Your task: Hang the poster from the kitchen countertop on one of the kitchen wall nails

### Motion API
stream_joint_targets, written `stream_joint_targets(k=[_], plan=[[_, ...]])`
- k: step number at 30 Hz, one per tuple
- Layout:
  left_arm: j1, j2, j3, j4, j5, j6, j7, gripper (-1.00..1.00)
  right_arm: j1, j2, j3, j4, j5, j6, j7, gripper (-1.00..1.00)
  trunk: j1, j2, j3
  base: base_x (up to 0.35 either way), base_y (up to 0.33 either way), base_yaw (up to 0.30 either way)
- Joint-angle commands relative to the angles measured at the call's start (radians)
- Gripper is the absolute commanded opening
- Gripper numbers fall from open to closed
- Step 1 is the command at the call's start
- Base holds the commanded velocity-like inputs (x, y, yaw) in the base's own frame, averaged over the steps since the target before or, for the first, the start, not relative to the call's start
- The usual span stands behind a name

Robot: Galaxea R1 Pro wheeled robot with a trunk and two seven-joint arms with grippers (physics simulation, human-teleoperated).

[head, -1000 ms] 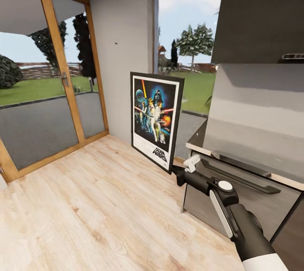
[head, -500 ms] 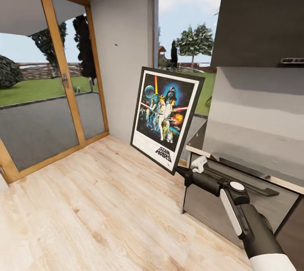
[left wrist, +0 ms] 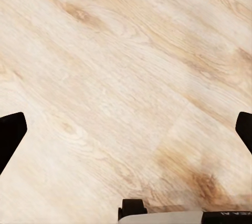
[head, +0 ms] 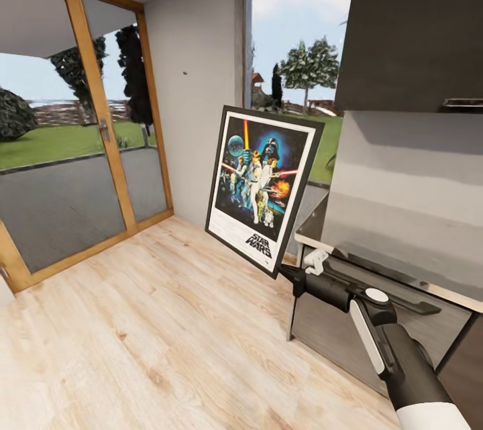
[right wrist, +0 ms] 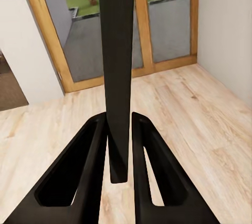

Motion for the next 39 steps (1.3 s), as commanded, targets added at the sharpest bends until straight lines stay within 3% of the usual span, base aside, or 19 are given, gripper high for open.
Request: stream_joint_targets(k=[1, 39], plan=[[0.000, 0.000, 0.002, -0.001, 0.010, 0.001, -0.008, 1.00, -0.001, -0.001, 0.001, 0.000, -0.013, 0.011, 0.001, -1.00, -0.004, 0.006, 0.002, 0.000, 0.000, 0.000], [0.000, 0.000, 0.002, 0.001, 0.010, 0.001, -0.008, 1.00, -0.001, -0.001, 0.004, -0.001, -0.012, 0.009, 0.000, -1.00, -0.149, 0.272, 0.121, 0.000, 0.000, 0.000]])
